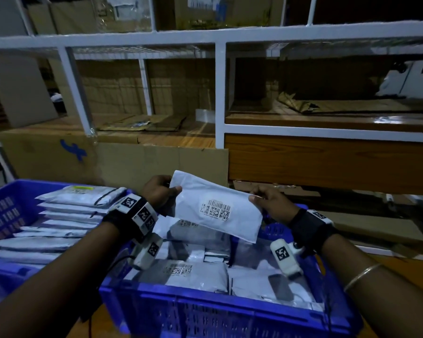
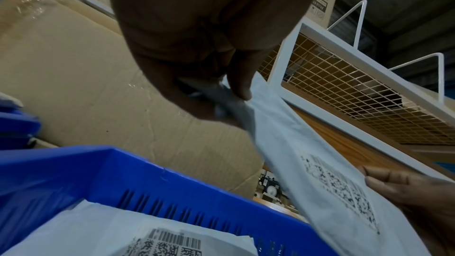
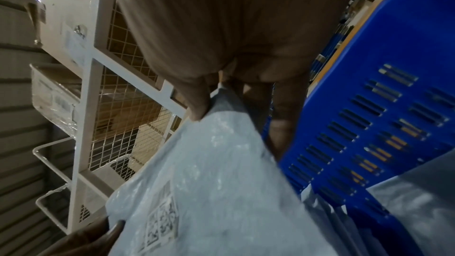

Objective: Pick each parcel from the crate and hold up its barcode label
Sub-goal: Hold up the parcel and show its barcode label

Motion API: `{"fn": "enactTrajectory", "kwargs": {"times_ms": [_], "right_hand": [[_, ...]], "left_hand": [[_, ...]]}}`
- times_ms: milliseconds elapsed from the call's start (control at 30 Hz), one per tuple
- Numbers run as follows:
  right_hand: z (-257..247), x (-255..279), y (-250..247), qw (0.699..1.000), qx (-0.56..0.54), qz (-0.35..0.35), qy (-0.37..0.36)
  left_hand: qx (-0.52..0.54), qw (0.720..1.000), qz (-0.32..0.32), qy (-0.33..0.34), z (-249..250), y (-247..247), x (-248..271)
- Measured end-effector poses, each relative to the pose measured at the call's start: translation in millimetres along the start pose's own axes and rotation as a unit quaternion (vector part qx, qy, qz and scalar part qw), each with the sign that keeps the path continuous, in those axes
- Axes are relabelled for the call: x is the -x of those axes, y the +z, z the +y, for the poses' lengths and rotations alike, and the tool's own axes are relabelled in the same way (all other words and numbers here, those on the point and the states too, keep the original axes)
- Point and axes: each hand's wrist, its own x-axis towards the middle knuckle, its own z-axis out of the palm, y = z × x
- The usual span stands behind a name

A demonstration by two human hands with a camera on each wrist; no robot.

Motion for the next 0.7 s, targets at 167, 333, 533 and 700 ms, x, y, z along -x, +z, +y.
{"fn": "enactTrajectory", "kwargs": {"times_ms": [167,333,533,700], "right_hand": [[-2.4,-0.9,10.9,0.998,-0.052,-0.033,0.012],[1.5,-8.5,17.3,0.998,-0.02,-0.067,-0.01],[1.8,-13.6,33.9,0.987,0.029,-0.155,0.028],[5.7,-11.2,67.2,0.975,0.075,-0.208,0.034]], "left_hand": [[-0.021,1.0,0.012,-0.013,-4.1,-5.4,3.1],[-0.115,0.991,0.0,-0.064,-8.9,-18.3,8.7],[-0.253,0.957,-0.079,-0.118,-13.1,-45.3,16.4],[-0.282,0.947,-0.099,-0.116,-22.7,-70.5,24.7]]}}
